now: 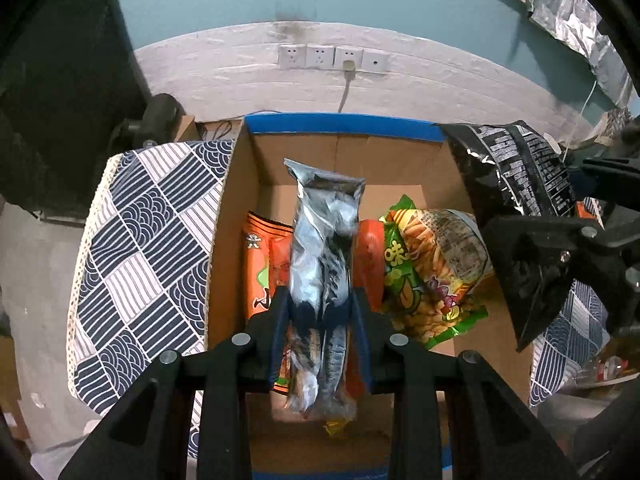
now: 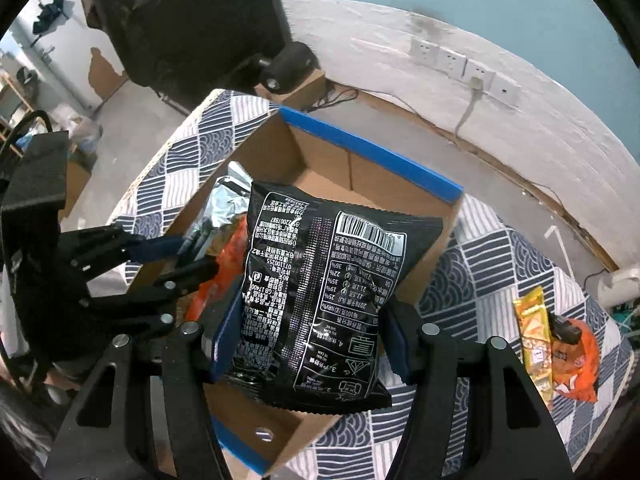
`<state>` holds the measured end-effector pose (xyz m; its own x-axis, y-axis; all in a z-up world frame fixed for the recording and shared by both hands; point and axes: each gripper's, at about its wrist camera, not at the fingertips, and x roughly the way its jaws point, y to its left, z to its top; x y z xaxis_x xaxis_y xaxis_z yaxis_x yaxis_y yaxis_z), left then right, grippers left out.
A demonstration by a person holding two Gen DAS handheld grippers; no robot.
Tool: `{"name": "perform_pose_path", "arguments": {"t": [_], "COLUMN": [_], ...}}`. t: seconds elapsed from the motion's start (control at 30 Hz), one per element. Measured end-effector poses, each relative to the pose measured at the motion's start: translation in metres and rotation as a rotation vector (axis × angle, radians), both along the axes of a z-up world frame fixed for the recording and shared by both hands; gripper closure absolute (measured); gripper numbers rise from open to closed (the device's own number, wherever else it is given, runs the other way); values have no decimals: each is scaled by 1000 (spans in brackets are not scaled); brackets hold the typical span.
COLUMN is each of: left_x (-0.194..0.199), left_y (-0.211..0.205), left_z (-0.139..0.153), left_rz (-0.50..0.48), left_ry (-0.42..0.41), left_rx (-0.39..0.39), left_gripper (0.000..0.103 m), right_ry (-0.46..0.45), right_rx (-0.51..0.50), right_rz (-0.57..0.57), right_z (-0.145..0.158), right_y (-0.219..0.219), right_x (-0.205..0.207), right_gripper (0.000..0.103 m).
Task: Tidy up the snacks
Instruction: 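Open both tools to drop the packs into the box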
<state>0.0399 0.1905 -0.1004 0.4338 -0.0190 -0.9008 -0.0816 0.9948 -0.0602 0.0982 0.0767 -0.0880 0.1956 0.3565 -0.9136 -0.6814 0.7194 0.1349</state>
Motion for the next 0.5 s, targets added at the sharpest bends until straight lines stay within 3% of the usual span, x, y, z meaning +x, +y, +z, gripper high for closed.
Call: {"name": "perform_pose_path", "arguments": {"t": [0.03,0.1,0.17,0.5], "left_x": [0,-1,-1,1], "left_y": [0,1,4,0], "left_z": [1,4,8,23], "left_rz": [1,14,31,46], "left_ry": [-2,-9,-27,-58], "left_rx": [3,14,18,-2], "left_gripper": [66,47,42,40], "right_ry": [-1,-4,-9,-27], "right_rx": [-3,-3,8,31], "right_rz": [5,10,10,-30], "right_z": [0,1,3,19], "right_y": [1,2,1,-25], "right_x": [-1,-2,-3,-7], "right_gripper": [40,35,28,26]}}
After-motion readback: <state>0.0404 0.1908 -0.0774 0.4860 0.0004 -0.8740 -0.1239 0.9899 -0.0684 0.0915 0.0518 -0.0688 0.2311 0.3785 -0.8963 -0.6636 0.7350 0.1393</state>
